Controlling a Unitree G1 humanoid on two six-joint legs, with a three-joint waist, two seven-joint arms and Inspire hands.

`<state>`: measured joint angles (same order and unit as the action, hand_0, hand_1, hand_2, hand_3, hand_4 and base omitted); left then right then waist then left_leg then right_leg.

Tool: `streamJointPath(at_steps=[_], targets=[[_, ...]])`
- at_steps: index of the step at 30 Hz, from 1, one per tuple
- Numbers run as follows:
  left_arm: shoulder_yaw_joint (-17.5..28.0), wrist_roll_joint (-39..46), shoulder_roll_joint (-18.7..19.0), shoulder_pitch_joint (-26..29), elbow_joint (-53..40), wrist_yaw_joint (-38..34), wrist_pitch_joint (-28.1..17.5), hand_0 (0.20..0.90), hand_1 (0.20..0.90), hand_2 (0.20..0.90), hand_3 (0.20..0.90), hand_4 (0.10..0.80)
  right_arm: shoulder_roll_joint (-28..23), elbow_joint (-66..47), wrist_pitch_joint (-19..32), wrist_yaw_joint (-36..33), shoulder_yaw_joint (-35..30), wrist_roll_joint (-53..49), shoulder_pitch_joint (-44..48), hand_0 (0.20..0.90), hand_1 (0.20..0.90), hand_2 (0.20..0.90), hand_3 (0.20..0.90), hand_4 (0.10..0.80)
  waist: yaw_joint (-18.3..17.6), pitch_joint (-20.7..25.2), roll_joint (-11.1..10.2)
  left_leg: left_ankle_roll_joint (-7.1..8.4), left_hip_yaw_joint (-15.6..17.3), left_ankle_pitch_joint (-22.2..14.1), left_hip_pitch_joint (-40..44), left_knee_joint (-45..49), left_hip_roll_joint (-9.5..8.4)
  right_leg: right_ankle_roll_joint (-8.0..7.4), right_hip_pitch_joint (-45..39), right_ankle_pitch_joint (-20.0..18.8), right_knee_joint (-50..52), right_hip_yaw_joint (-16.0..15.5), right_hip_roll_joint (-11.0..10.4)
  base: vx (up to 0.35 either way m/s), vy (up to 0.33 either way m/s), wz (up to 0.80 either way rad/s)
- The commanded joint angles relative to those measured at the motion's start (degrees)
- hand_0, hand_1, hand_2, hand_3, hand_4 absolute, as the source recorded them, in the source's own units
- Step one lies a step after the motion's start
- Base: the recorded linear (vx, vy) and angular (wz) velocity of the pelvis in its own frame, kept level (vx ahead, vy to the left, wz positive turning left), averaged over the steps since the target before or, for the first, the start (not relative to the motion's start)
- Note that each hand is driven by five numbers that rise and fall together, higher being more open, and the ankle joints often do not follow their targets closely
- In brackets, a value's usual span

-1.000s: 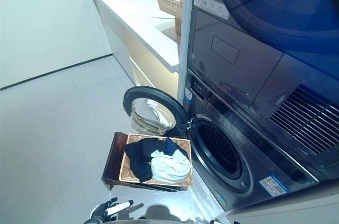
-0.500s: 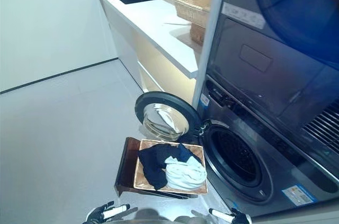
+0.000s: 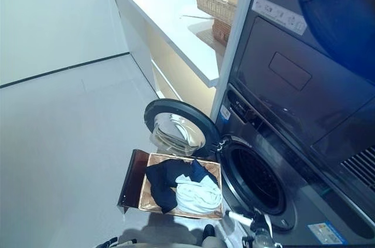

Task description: Pick up the clothes and place them into the washing machine

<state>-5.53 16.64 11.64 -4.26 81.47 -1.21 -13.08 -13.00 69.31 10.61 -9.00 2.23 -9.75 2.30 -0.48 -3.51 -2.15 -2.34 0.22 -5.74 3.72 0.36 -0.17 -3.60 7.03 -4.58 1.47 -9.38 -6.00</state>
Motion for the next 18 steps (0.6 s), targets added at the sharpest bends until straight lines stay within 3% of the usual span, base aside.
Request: streamJointPath(at_steps=[1, 4, 5, 6, 8, 10, 15, 18], targets=[[3.21, 2.12, 1.37, 1.62, 1.40, -0.31, -2.73, 0.900, 0.900, 0.900, 0.900, 0.800, -2.63, -0.28, 2.99, -1.47, 2.32, 1.43, 3.20, 0.900, 0.900, 0.900, 0.900, 0.800, 0.79, 0.37, -1.28, 4.14, -2.12, 1.38, -2.39, 3.34, 2.45, -0.40, -3.31, 3.88, 2.18, 0.52, 0.40, 0.089, -0.249, 0.12], [3.27, 2.90, 1.19, 2.54, 1.16, -0.39, -2.75, 0.900, 0.900, 0.900, 0.900, 0.800, -2.63, 0.38, 3.05, -1.72, 2.43, 0.62, 3.65, 0.900, 0.900, 0.900, 0.900, 0.800, 0.73, -0.36, -1.76, 4.40, -1.97, 2.69, -5.35, 6.98, 1.66, 0.20, -4.04, 4.52, 2.37, -0.36, 0.65, 0.026, -0.157, 0.40], [3.27, 3.18, 1.03, 2.63, 1.16, -0.44, -2.80, 0.900, 0.900, 0.900, 0.900, 0.800, -2.71, 0.60, 3.03, -1.75, 2.62, 0.65, 3.79, 0.900, 0.900, 0.900, 0.900, 0.800, 0.90, -0.42, -1.75, 4.28, -2.96, 2.67, -5.79, 6.54, 0.73, 0.18, -4.08, 4.53, 2.34, -0.47, 0.72, 0.018, -0.069, 0.24], [3.21, 3.04, 0.52, 2.60, 1.07, -0.60, -2.90, 0.900, 0.900, 0.900, 0.900, 0.800, -2.97, 1.02, 3.05, -1.81, 2.68, 0.69, 3.72, 0.900, 0.900, 0.900, 0.900, 0.800, 0.99, -0.07, -1.43, 3.61, -4.65, 2.60, -6.63, 4.29, -1.51, 0.04, -4.22, 4.43, 1.97, -0.53, 0.93, 0.033, -0.043, 0.13], [2.82, 2.52, 0.17, 2.75, 1.67, -0.69, -2.79, 0.900, 0.900, 0.900, 0.900, 0.800, -3.05, 1.52, 3.15, -2.07, 2.25, 0.73, 3.67, 0.900, 0.900, 0.900, 0.900, 0.800, 0.72, 0.46, -0.98, 2.60, -3.38, 2.73, -7.27, 2.51, -3.54, -0.28, -4.47, 3.88, 1.70, -0.55, 1.53, 0.049, -0.012, 0.10], [2.24, 1.86, 0.12, 2.79, 1.69, -0.51, -2.44, 0.900, 0.900, 0.900, 0.900, 0.800, -2.98, 1.77, 3.10, -2.45, 1.61, 0.29, 3.42, 0.900, 0.900, 0.900, 0.900, 0.800, -0.02, 1.03, -0.46, 2.03, 3.13, 3.33, -6.38, 0.21, -2.95, -0.73, -4.69, 3.61, 1.10, -1.12, 1.95, 0.050, 0.040, 0.01], [1.74, -0.32, 0.05, 2.26, 2.13, -0.58, -2.27, 0.900, 0.900, 0.900, 0.900, 0.800, -2.73, 3.68, 2.58, -2.11, 0.25, 0.61, 1.61, 0.900, 0.900, 0.900, 0.900, 0.800, -0.26, 2.61, 0.83, 0.98, 3.57, 3.70, -2.93, -3.92, -4.08, -1.66, -5.82, 3.77, 1.59, -1.28, 1.42, 0.081, 0.087, -0.21], [1.57, -0.45, 0.39, 3.06, 1.50, -0.54, -2.26, 0.900, 0.900, 0.900, 0.900, 0.800, -2.94, 5.03, 2.36, -2.02, -0.92, 0.36, 1.17, 0.900, 0.900, 0.900, 0.900, 0.800, -0.71, 1.62, 1.59, -0.53, 3.72, 3.10, -1.88, -3.69, -4.47, -2.07, -2.68, 3.96, 11.64, -1.36, -0.25, 0.009, 0.144, -0.12]])
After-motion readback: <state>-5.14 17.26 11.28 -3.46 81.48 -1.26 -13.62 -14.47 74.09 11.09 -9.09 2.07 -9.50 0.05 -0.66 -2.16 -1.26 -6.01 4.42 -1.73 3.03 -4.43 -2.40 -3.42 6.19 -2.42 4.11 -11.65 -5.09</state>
